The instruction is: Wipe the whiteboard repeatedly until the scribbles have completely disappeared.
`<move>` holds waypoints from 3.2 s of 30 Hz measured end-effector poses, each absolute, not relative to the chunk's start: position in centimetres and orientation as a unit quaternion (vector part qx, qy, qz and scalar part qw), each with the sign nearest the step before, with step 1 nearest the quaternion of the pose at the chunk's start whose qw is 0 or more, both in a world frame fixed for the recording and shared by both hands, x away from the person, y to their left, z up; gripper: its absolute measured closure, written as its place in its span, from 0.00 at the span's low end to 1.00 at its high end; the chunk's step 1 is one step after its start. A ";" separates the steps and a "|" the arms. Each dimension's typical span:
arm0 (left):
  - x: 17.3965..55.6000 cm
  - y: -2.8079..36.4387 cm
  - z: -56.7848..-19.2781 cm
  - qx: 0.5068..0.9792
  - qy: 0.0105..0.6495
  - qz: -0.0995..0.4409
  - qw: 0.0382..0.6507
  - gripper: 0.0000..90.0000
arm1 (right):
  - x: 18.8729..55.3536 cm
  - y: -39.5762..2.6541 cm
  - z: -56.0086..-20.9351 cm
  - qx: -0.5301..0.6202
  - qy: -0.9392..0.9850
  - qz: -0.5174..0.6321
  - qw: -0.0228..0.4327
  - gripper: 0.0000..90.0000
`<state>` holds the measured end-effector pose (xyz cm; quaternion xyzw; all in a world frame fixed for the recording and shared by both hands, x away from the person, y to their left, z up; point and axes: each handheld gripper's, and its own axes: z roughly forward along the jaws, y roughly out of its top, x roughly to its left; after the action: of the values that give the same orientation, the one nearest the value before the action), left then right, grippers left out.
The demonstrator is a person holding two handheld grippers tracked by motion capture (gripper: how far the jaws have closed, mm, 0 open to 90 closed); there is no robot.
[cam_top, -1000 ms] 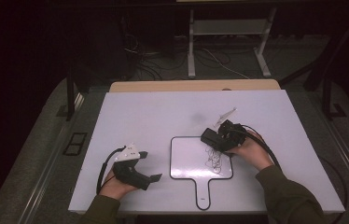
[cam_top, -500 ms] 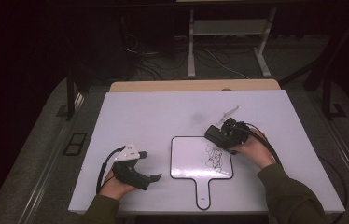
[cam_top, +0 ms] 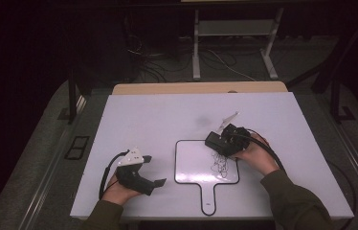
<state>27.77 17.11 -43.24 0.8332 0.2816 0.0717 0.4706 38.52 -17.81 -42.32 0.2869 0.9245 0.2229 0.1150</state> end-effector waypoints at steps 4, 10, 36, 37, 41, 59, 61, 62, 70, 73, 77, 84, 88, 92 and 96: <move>27.8 17.2 -43.3 0.834 0.281 0.072 0.470 0.00 | 38.8 -18.4 -42.3 0.299 0.921 0.219 0.121 0.43; 27.8 17.2 -43.2 0.833 0.282 0.072 0.470 0.00 | 39.3 -19.4 -42.3 0.309 0.917 0.212 0.135 0.43; 27.8 17.2 -43.2 0.833 0.281 0.072 0.470 0.00 | 39.4 -19.9 -42.2 0.324 0.913 0.198 0.144 0.43; 27.8 17.2 -43.2 0.834 0.282 0.072 0.470 0.00 | 39.4 -19.9 -42.2 0.324 0.913 0.200 0.145 0.43; 27.8 17.1 -43.3 0.835 0.281 0.071 0.469 0.00 | 39.0 -19.5 -42.2 0.307 0.920 0.197 0.143 0.43; 27.8 17.1 -43.4 0.837 0.280 0.071 0.466 0.00 | 38.5 -18.1 -42.2 0.295 0.926 0.201 0.126 0.43; 27.8 17.1 -43.4 0.837 0.279 0.070 0.466 0.00 | 38.2 -17.5 -42.2 0.282 0.929 0.202 0.126 0.43; 27.8 17.1 -43.4 0.836 0.280 0.070 0.466 0.00 | 38.0 -17.2 -42.1 0.281 0.930 0.202 0.124 0.43; 27.8 17.1 -43.3 0.837 0.279 0.070 0.465 0.00 | 37.9 -16.9 -42.1 0.273 0.933 0.205 0.115 0.43; 27.8 17.1 -43.3 0.837 0.279 0.070 0.466 0.00 | 38.0 -17.6 -42.1 0.286 0.930 0.199 0.120 0.43; 27.8 17.1 -43.3 0.837 0.279 0.069 0.466 0.00 | 37.8 -18.3 -42.1 0.291 0.929 0.199 0.117 0.43; 27.8 17.1 -43.3 0.837 0.278 0.070 0.465 0.00 | 36.6 -17.9 -42.0 0.274 0.935 0.195 0.112 0.43; 27.8 17.0 -43.4 0.838 0.278 0.070 0.465 0.00 | 36.3 -17.3 -42.0 0.264 0.938 0.194 0.111 0.43; 27.8 16.9 -43.4 0.838 0.279 0.068 0.464 0.00 | 36.8 -16.9 -42.1 0.267 0.936 0.201 0.107 0.43; 27.8 17.0 -43.4 0.838 0.279 0.068 0.465 0.00 | 37.4 -16.7 -42.1 0.271 0.935 0.199 0.110 0.43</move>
<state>27.80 16.95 -43.38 0.8375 0.2787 0.0683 0.4650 37.35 -16.73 -42.07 0.2709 0.9353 0.1991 0.1101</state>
